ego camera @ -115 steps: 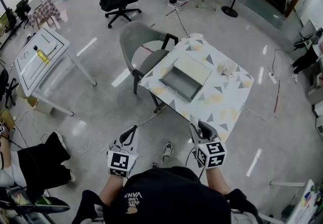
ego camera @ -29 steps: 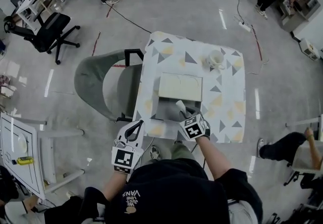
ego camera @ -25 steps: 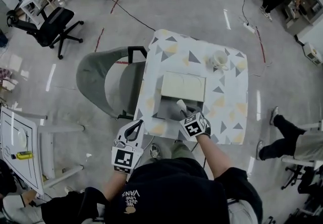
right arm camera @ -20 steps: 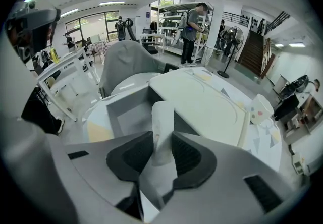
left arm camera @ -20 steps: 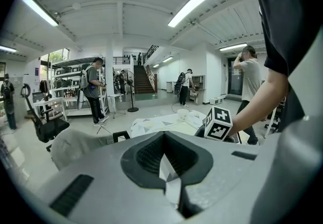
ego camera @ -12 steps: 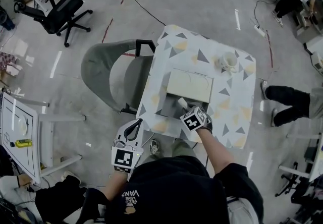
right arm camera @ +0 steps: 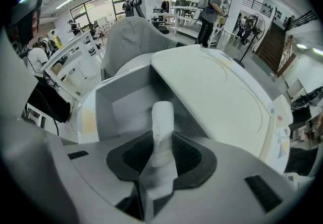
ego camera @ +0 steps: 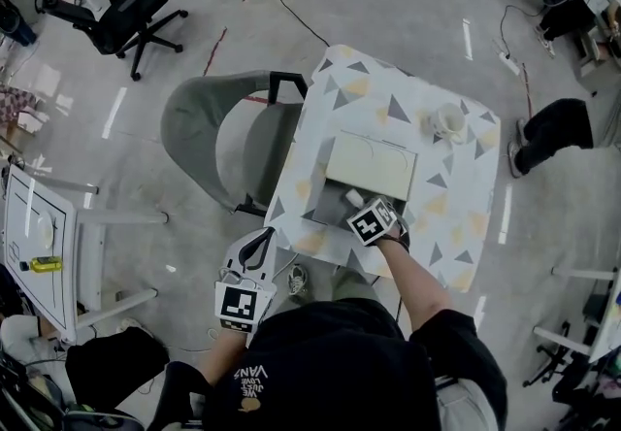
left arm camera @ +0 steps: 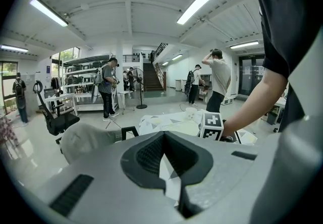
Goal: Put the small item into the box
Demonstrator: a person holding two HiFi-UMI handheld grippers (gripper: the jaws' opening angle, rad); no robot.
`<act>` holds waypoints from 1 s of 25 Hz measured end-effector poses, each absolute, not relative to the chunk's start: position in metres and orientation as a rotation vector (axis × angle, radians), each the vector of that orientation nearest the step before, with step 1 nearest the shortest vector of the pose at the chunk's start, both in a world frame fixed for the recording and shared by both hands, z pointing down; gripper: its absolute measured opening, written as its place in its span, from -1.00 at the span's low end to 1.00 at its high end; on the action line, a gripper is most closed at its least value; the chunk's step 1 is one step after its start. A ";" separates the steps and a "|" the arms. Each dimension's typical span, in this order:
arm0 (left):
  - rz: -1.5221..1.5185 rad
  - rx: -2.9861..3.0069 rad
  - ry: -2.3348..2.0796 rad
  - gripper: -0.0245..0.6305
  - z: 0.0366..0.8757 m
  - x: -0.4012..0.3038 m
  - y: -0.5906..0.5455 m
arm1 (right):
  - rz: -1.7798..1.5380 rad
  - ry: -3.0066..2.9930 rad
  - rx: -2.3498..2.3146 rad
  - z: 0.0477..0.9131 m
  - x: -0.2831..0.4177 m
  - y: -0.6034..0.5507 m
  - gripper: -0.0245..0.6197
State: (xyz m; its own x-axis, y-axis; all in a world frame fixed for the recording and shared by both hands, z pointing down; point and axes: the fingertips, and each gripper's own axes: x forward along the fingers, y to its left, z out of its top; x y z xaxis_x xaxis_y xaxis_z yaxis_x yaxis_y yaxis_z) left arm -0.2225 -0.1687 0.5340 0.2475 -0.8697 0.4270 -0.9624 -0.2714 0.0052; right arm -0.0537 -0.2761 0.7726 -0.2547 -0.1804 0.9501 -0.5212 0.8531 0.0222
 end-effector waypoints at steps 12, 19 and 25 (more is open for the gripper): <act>0.520 2.210 -1.750 -0.91 0.533 -0.230 -0.164 | 0.365 -1.826 0.557 0.781 -0.053 -0.283 -0.51; 0.521 2.224 -1.742 -0.91 0.531 -0.229 -0.165 | 0.391 -1.850 0.589 0.774 -0.053 -0.282 -0.41; 0.510 2.249 -1.718 -0.91 0.531 -0.224 -0.168 | 0.414 -1.886 0.633 0.760 -0.052 -0.282 -0.42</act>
State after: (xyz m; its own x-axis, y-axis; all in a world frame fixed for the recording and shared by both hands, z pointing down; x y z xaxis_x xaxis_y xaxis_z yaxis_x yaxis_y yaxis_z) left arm -0.2245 -0.1680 0.5308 0.2371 -0.8714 0.4295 -0.9646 -0.2638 -0.0027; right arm -0.0516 -0.2816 0.7602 -0.3047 -0.2353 0.9229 -0.6004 0.7997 0.0056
